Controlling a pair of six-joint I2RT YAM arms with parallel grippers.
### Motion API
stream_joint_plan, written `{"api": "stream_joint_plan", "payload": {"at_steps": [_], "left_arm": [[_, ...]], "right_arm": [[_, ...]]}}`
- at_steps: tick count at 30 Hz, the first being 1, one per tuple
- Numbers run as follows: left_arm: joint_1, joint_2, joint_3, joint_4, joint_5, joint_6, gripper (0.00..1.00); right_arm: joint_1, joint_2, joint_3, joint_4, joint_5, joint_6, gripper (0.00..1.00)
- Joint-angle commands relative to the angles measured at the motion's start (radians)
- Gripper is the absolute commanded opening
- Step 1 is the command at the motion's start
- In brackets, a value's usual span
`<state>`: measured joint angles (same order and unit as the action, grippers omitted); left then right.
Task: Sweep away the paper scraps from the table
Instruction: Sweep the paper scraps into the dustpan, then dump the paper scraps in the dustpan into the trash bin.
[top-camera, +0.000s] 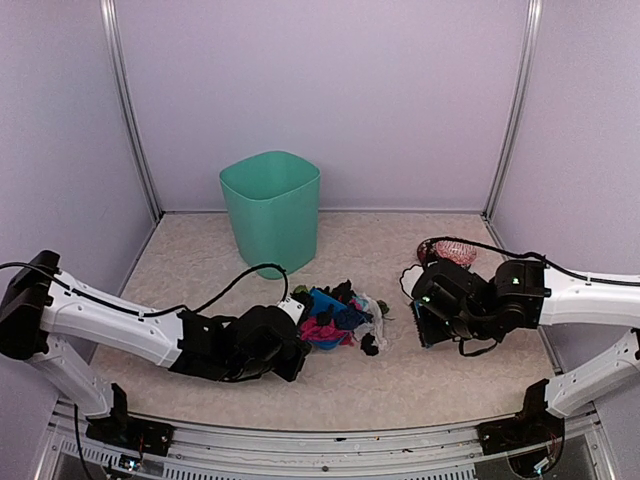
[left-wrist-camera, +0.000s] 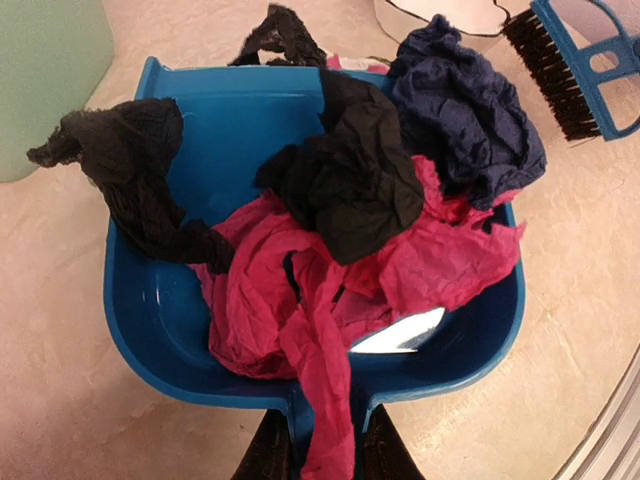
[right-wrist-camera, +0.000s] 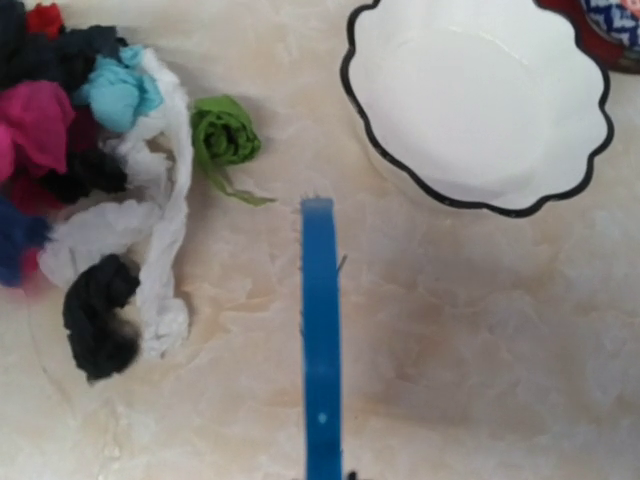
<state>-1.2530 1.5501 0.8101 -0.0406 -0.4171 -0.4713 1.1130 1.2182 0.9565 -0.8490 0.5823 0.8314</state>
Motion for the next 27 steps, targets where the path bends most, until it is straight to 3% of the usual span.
{"api": "stream_joint_plan", "payload": {"at_steps": [1,9,17,27], "left_arm": [[0.023,-0.064,0.066,-0.096,-0.041,0.025,0.0],[0.085,-0.144,0.193,-0.276,-0.032,0.07,0.0],[0.188,-0.185,0.368,-0.418,0.124,0.147,0.0],[0.336,-0.102,0.664,-0.598,0.241,0.216,0.0]], "right_arm": [[-0.035,-0.038,-0.046,0.108,-0.033,-0.009,0.0],[-0.065,-0.031,-0.082,0.18,-0.062,-0.041,0.0],[-0.079,-0.002,-0.079,0.217,-0.074,-0.078,0.0],[-0.09,0.003,-0.079,0.24,-0.083,-0.092,0.0]]}}
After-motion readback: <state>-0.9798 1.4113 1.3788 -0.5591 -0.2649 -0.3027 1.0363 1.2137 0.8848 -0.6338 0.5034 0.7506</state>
